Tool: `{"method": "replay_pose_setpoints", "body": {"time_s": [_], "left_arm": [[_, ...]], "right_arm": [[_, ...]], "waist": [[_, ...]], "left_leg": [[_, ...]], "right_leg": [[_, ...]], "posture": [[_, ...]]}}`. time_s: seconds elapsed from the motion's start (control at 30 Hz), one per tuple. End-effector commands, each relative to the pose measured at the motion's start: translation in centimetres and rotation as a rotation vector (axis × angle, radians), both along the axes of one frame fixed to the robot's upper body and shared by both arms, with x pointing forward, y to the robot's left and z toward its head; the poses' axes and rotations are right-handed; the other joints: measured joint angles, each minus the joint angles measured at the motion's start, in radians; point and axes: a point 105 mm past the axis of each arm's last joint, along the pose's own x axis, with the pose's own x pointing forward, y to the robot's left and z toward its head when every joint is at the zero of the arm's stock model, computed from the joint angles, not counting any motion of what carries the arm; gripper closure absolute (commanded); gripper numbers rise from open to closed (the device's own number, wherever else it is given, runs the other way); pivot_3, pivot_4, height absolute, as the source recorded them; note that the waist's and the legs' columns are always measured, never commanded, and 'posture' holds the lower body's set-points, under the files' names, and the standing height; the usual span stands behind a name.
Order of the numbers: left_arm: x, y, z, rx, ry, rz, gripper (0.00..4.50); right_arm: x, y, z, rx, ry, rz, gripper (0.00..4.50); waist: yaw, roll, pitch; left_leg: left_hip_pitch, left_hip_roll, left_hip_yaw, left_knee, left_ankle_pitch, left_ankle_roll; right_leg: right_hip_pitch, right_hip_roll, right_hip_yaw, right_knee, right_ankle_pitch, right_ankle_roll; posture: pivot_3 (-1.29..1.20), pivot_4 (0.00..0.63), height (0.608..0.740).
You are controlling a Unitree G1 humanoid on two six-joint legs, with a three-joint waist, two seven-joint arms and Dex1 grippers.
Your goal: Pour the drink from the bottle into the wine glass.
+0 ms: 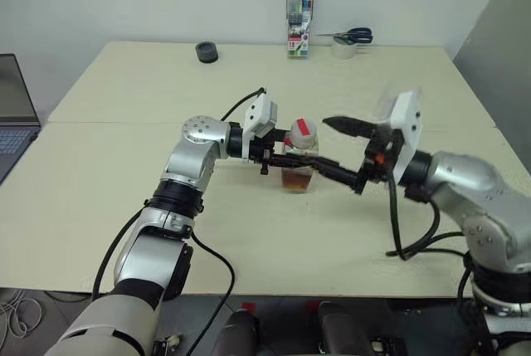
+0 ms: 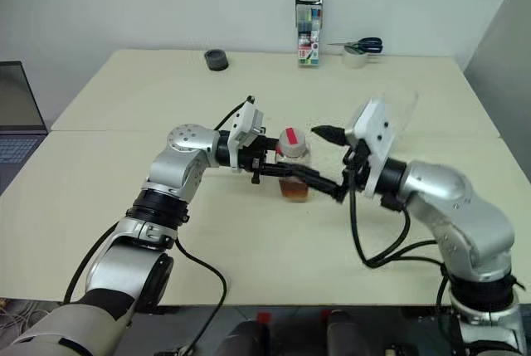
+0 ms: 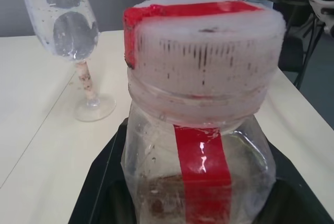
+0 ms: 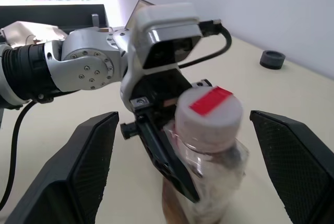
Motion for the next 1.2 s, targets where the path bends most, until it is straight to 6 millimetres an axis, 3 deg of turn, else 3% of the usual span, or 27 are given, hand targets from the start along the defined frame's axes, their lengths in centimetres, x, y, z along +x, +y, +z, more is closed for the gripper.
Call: {"method": "replay_pose_setpoints", "body": {"time_s": [0.03,0.2,0.53,0.77,1.2], "left_arm": [[-0.1,-0.3,1.3,-0.026,-0.046,-0.024,2.67],[-0.1,-0.6,1.2,-0.024,-0.045,-0.031,2.67],[-0.2,-0.8,0.9,-0.025,-0.036,-0.039,2.67],[-0.2,-0.7,0.9,-0.024,-0.037,-0.042,2.67],[-0.2,-0.6,0.9,-0.014,-0.041,-0.047,2.67]], "right_arm": [[1.2,-0.2,2.0,0.023,-0.149,-0.140,0.20],[2.0,0.3,2.2,-0.028,-0.224,-0.172,0.20],[1.3,1.9,1.9,-0.052,-0.227,-0.091,0.20],[2.5,1.0,1.4,-0.089,-0.221,-0.156,0.20],[2.5,-0.5,1.2,-0.098,-0.201,-0.208,0.20]], "waist": [[0.001,0.000,0.000],[0.001,0.000,0.000],[0.001,0.000,0.000],[0.001,0.000,0.000],[0.001,0.000,0.000]], "left_leg": [[0.000,0.000,0.000,0.000,0.000,0.000],[0.000,-0.001,0.001,0.000,0.002,0.000],[0.000,-0.001,0.000,0.000,0.002,0.000],[0.000,-0.001,0.000,0.000,0.002,0.000],[0.000,-0.001,0.000,0.000,0.002,0.000]], "right_leg": [[0.000,0.000,0.000,0.000,0.000,0.000],[0.000,0.000,0.000,0.000,0.000,0.000],[0.000,0.000,-0.001,0.000,0.000,0.000],[0.000,0.000,-0.001,0.000,0.000,0.000],[0.000,0.000,-0.001,0.000,0.000,0.000]], "posture": [[0.00,0.150,0.740],[0.00,0.150,0.740],[0.00,0.150,0.740],[0.00,0.150,0.740],[0.00,0.150,0.740]]}}
